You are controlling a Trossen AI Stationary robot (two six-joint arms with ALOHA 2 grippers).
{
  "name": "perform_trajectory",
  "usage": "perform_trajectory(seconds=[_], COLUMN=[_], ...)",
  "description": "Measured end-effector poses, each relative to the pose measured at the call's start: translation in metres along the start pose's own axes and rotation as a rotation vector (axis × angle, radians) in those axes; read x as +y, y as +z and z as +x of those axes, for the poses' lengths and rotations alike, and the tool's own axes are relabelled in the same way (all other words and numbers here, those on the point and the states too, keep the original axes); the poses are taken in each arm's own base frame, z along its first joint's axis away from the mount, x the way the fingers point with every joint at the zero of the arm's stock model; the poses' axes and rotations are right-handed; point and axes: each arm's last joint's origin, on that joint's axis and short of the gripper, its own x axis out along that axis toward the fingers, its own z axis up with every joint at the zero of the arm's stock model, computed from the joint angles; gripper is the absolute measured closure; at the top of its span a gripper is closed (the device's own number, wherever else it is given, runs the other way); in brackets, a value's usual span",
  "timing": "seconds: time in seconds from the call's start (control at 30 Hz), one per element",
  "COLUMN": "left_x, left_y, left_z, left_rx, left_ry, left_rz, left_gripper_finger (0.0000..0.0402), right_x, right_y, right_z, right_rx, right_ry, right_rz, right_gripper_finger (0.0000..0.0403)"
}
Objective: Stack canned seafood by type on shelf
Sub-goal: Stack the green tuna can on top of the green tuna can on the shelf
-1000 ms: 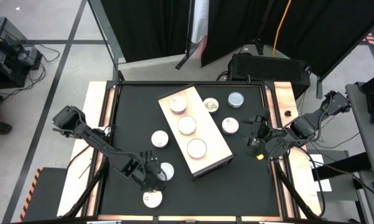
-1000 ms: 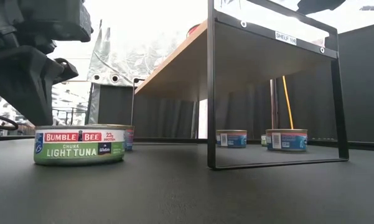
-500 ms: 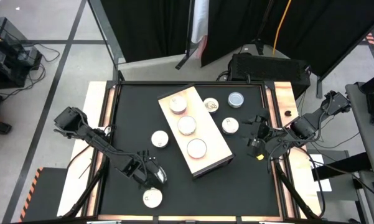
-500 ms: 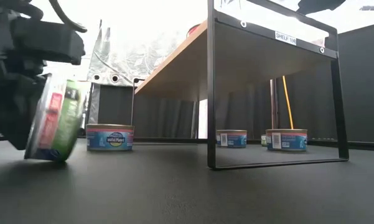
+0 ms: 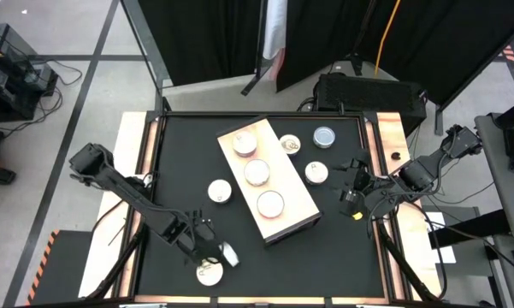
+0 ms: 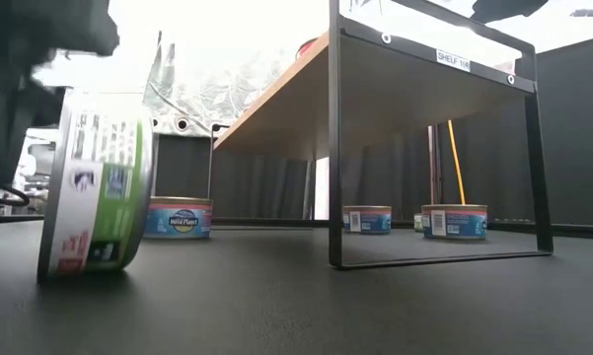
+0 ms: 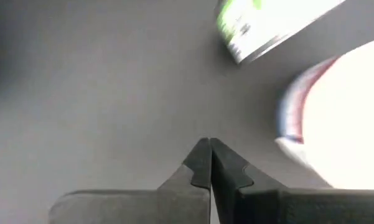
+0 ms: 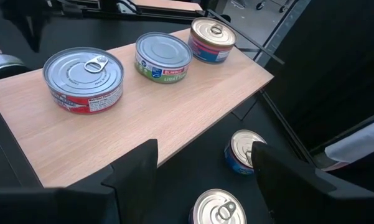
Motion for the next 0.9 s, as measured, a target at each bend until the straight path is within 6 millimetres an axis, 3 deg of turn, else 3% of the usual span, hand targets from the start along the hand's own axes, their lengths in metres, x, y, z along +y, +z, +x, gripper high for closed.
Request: perform_trajectory(seconds=[0.13,0.3,0.4,0.57,0.7,0.9], left_x=[-0.012,-0.028,-0.031,-0.030,-0.035,-0.034], left_y=[0.020,0.044,0.051,0.054,0.051,0.047], left_z=[-0.034,-0.061,-0.060,-0.041,-0.039,-0.039], left_rx=[-0.156,-0.356,-0.386,-0.315,-0.306,-0.241], left_ry=[-0.084,-0.087,-0.028,-0.014,-0.022,-0.069], left_rz=[0.077,0.335,0.428,0.519,0.606,0.630], left_gripper_finger=[0.0391,0.0361,0.0320,0.0211,0.0135,0.0099], right_x=[0.000,0.003,0.004,0.006,0.006,0.006], right_y=[0.000,-0.001,-0.001,-0.001,-0.001,-0.001], right_z=[0.000,0.001,0.002,0.003,0.003,0.003], right_rx=[0.001,0.029,0.033,0.039,0.039,0.039], right_ry=[0.002,0.043,0.044,0.040,0.040,0.040], right_rz=[0.040,0.083,0.096,0.089,0.089,0.077], right_gripper_finger=[0.0149,0.0149,0.0149,0.0149,0.0149,0.0149])
